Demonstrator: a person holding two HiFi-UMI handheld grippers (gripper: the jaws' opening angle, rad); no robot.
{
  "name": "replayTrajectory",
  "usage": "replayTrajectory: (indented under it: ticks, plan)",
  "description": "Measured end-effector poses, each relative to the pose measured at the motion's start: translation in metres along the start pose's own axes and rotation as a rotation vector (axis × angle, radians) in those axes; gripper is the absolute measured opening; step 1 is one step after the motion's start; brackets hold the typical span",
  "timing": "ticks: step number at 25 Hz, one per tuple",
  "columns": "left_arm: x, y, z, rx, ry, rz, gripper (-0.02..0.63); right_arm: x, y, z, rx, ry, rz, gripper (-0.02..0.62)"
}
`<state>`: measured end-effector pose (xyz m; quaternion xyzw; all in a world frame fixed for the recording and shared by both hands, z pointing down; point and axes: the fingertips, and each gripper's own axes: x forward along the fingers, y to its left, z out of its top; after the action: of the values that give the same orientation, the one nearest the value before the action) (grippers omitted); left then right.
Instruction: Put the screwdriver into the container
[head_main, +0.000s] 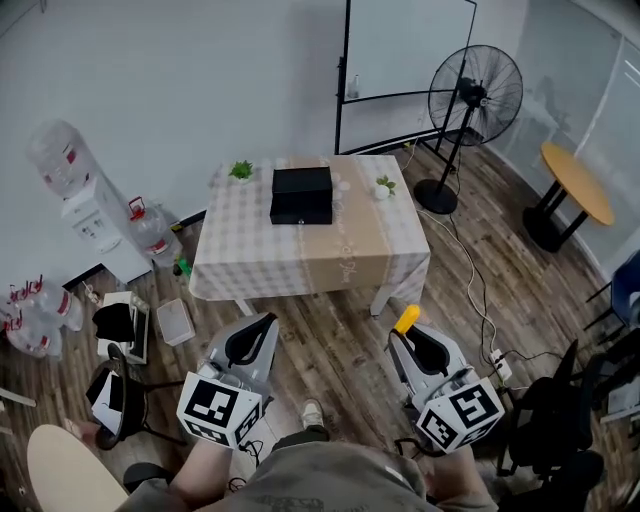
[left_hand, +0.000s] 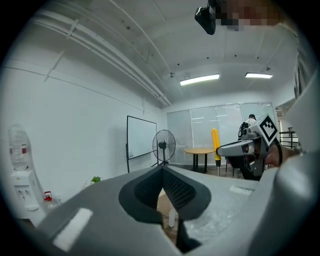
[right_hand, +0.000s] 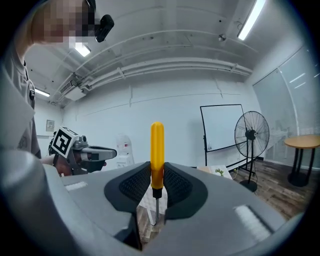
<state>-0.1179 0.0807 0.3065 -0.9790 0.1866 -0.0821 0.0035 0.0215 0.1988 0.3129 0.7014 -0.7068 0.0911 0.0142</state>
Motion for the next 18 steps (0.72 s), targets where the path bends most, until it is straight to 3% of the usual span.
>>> replayTrajectory:
  ticks: [6,18]
  plan:
    - [0.036,0.06,-0.008,-0.015,0.02,-0.01,0.0,0.079,-0.011,-0.005,-0.019,0.084,-0.015,0.107]
    - [0.091,0.129,-0.036,-0.09,0.068,0.011,0.0,0.181,-0.039,-0.031,-0.002,0.216,0.046,0.109]
